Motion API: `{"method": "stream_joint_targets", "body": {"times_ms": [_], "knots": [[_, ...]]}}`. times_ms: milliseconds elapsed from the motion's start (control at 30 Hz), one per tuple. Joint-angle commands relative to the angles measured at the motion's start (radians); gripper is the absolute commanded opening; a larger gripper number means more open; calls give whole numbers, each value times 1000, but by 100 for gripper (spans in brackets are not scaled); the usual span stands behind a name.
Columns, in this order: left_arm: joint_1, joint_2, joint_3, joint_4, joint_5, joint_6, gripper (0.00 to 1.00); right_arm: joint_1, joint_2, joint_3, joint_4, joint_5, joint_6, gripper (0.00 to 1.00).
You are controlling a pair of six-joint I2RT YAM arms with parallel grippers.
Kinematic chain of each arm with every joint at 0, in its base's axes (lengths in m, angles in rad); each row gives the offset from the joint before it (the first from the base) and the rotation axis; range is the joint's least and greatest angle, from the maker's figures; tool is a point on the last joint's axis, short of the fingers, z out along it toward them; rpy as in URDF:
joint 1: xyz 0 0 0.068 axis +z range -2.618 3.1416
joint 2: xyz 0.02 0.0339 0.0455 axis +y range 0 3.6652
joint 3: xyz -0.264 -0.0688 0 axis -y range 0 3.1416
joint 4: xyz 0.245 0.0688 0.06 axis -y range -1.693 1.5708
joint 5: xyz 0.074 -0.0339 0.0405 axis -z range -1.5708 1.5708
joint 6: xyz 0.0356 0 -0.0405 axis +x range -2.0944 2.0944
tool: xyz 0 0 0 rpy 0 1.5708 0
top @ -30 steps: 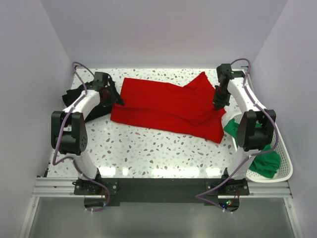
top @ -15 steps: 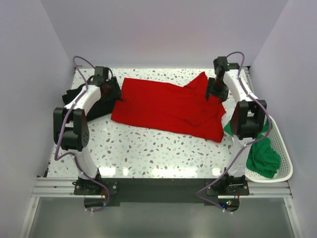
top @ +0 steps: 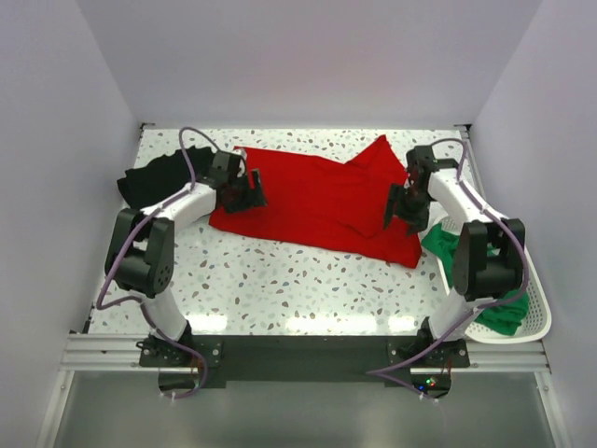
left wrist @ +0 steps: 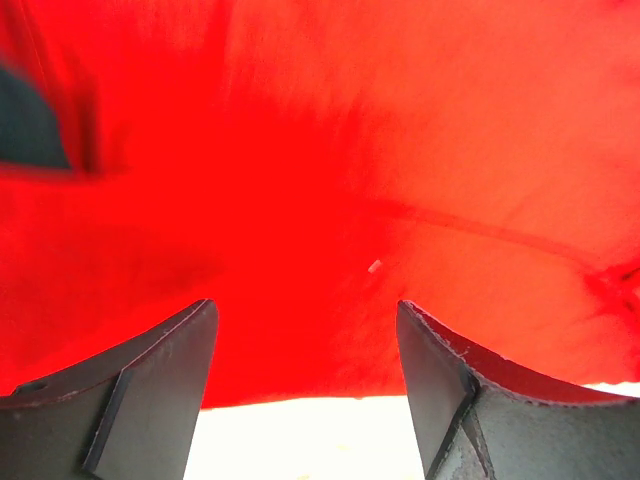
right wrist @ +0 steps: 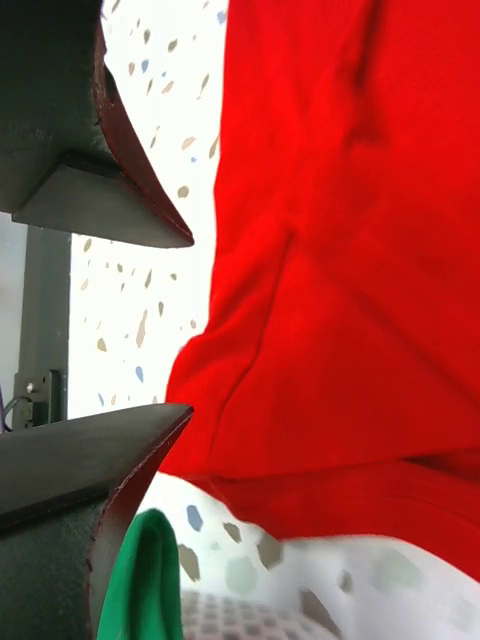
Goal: Fold and stack the t-shirts
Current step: Fold the tshirt
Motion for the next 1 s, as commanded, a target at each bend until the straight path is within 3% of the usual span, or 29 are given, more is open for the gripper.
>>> {"method": "stream_joint_targets", "body": {"times_ms": [0, 300, 833, 967], "knots": [[16, -6, -71, 84, 43, -53, 77, 4, -42, -112, 94, -53, 18, 66], [16, 78, -140, 113, 40, -21, 78, 4, 30, -220, 153, -22, 17, 66], [17, -5, -269, 75, -162, 56, 80, 3, 56, -292, 97, 199, -9, 65], [17, -18, -302, 89, -171, 79, 80, 3, 47, -313, 85, 219, -25, 69]]}}
